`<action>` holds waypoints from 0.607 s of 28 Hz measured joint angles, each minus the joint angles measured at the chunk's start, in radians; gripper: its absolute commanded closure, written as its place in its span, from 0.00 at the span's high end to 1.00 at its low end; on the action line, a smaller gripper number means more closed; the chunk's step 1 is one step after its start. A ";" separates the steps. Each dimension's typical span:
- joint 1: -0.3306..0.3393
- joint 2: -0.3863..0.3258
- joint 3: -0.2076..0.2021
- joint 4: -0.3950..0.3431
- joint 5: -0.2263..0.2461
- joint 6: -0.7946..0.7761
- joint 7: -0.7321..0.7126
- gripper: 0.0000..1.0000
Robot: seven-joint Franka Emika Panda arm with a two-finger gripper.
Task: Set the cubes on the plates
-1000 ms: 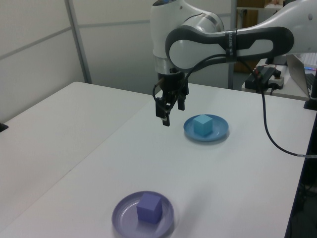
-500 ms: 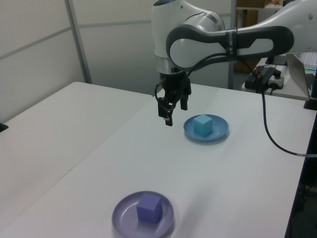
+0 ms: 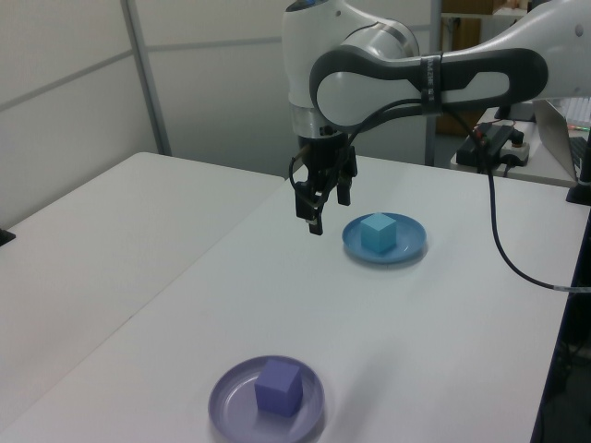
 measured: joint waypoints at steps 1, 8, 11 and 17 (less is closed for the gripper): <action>0.000 0.000 0.000 0.000 0.000 0.000 0.000 1.00; 0.000 0.001 0.000 0.000 0.023 0.000 0.000 1.00; 0.000 0.001 0.000 0.000 0.031 0.000 0.000 1.00; 0.000 0.001 -0.001 0.000 0.032 0.000 0.000 1.00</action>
